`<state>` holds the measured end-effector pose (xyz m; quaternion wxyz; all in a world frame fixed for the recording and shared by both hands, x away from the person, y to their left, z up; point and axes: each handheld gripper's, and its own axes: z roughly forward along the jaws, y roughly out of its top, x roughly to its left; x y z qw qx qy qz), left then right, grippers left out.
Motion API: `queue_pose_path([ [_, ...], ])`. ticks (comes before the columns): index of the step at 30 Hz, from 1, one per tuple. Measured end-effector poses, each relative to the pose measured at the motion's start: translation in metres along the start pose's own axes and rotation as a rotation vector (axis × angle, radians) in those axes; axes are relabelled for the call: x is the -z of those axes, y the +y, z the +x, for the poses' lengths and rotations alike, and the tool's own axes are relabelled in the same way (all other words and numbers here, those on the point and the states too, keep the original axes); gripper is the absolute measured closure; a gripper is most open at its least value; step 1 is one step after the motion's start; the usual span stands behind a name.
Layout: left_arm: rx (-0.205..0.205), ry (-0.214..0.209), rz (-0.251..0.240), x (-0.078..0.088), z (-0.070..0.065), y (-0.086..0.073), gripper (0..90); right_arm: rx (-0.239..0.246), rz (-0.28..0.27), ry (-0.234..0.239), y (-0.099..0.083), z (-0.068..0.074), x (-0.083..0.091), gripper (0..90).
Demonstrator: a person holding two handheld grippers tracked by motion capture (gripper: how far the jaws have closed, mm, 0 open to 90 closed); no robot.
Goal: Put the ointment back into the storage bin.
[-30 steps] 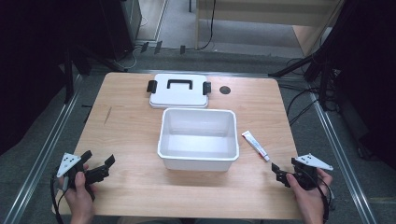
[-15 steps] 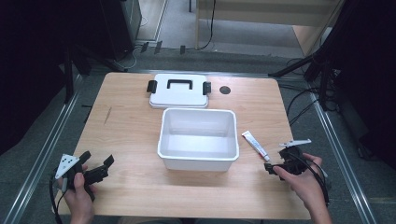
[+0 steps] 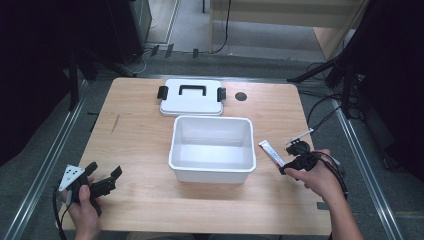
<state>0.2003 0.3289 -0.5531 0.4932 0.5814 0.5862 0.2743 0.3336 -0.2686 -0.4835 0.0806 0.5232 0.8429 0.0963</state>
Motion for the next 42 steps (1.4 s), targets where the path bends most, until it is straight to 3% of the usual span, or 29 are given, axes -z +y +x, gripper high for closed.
queue_pose_path([
  [9,-0.001,-0.001,0.001,0.0,0.0,0.0,1.8,0.019,0.099,0.058,0.033,0.001,-0.003,49.3],
  [15,0.003,-0.006,0.003,0.0,0.001,0.0,1.8,0.039,0.153,0.014,0.051,0.004,-0.019,54.7],
  [27,0.008,-0.009,0.005,0.0,0.001,0.0,1.8,0.06,0.17,0.038,0.063,0.006,-0.036,68.8],
  [32,0.008,-0.007,0.005,0.0,0.001,0.0,1.8,0.042,0.167,0.047,0.063,0.005,-0.037,70.9],
  [38,0.013,-0.001,0.004,0.0,0.001,0.0,1.8,-0.002,0.146,0.076,0.065,0.004,-0.03,72.0],
  [39,0.014,-0.001,0.005,-0.001,0.001,0.0,1.8,-0.018,0.129,0.103,0.066,0.004,-0.024,72.1],
  [42,0.012,0.0,0.004,0.0,0.001,0.0,1.8,-0.017,0.12,0.11,0.066,0.004,-0.017,72.1],
])
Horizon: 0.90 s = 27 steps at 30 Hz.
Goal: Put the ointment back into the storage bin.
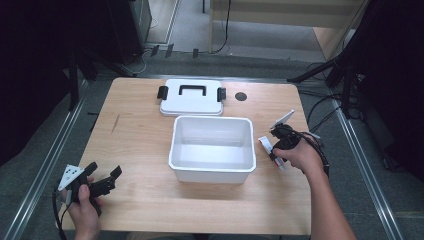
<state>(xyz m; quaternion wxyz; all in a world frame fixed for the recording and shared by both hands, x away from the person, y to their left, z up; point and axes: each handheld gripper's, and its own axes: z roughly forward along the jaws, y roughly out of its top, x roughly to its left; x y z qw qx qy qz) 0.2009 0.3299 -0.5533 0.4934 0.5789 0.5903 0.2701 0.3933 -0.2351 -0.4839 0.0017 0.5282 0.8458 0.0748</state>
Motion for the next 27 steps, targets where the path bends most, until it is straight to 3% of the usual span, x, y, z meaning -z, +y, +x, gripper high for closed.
queue_pose_path([
  [5,0.0,0.001,0.002,0.0,0.0,0.0,1.8,-0.001,-0.011,-0.001,0.0,0.005,0.022,72.3],
  [9,-0.003,0.002,0.006,0.0,0.0,0.0,1.8,-0.009,-0.019,0.057,0.003,0.013,0.047,72.4],
  [21,-0.001,0.0,0.006,0.0,0.0,0.0,1.8,-0.01,-0.05,0.034,0.015,0.027,0.102,72.5],
  [27,0.004,0.002,0.007,0.0,0.0,0.0,1.8,0.026,-0.072,0.04,0.026,0.047,0.123,72.5],
])
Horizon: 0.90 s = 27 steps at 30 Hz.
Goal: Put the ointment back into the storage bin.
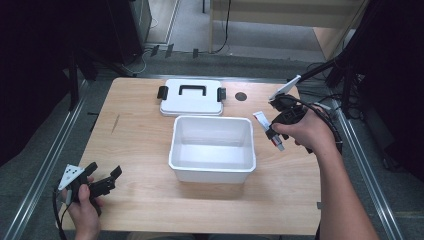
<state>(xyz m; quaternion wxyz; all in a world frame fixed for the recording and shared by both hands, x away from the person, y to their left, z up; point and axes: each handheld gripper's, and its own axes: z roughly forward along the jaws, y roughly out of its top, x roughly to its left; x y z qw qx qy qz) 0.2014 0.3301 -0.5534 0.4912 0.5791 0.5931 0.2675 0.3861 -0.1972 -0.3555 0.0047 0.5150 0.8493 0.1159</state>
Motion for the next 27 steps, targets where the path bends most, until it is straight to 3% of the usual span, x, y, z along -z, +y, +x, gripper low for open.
queue_pose_path([
  [7,-0.001,-0.001,0.0,0.0,0.0,0.0,1.8,0.022,-0.006,0.016,0.01,0.017,0.005,72.5],
  [14,0.002,0.0,0.0,0.0,0.0,0.0,1.8,0.064,0.005,0.039,0.021,0.037,-0.001,72.5],
  [27,0.002,-0.003,0.003,0.0,0.0,0.0,1.8,0.097,0.032,0.055,0.03,0.055,-0.015,72.5],
])
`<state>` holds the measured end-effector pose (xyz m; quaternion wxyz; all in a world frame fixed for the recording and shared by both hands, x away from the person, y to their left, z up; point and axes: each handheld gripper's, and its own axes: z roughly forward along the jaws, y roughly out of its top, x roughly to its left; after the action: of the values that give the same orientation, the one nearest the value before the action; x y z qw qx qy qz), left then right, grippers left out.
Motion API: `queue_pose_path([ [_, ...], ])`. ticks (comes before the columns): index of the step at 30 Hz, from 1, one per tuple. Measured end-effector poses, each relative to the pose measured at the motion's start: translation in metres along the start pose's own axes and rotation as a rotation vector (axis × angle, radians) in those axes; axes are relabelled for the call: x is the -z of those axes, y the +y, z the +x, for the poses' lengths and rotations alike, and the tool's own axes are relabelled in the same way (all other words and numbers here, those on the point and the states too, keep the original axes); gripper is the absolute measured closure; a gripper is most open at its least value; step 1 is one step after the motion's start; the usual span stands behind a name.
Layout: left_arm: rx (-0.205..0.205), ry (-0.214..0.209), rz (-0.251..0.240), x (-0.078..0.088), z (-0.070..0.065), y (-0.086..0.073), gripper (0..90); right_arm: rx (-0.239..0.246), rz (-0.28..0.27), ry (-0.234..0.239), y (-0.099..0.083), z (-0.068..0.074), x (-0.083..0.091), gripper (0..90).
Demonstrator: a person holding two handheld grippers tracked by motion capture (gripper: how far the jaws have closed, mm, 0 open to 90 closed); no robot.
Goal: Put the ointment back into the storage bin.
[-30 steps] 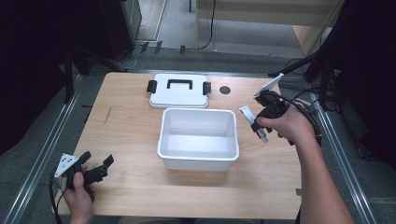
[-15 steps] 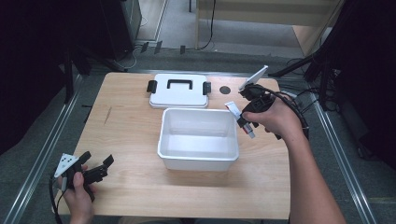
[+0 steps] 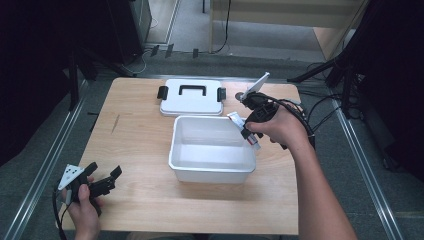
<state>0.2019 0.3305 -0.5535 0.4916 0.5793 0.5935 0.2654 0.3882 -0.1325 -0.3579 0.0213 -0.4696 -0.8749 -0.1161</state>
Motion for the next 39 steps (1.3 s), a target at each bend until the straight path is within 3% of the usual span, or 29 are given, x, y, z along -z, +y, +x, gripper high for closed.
queue_pose_path([
  [10,0.006,-0.004,0.001,0.0,0.001,0.0,1.8,0.026,0.027,0.016,0.01,0.014,-0.018,72.5],
  [27,0.008,-0.004,0.007,0.0,0.001,0.0,1.8,0.057,0.076,-0.003,0.011,0.017,-0.048,72.4],
  [33,0.008,-0.006,0.008,0.0,0.001,0.0,1.8,0.124,0.071,-0.038,0.01,0.021,-0.06,72.3],
  [35,0.009,-0.007,0.008,0.0,0.001,0.0,1.8,0.189,0.048,-0.07,0.008,0.023,-0.066,72.2],
  [36,0.008,-0.007,0.009,0.0,0.001,0.0,1.8,0.189,0.048,-0.07,0.008,0.023,-0.066,72.2],
  [37,0.006,-0.006,0.009,0.0,0.001,0.0,1.8,0.225,0.04,-0.084,0.007,0.024,-0.069,72.2],
  [39,0.005,-0.005,0.009,0.0,0.001,0.0,1.8,0.226,0.036,-0.085,0.006,0.023,-0.072,72.2],
])
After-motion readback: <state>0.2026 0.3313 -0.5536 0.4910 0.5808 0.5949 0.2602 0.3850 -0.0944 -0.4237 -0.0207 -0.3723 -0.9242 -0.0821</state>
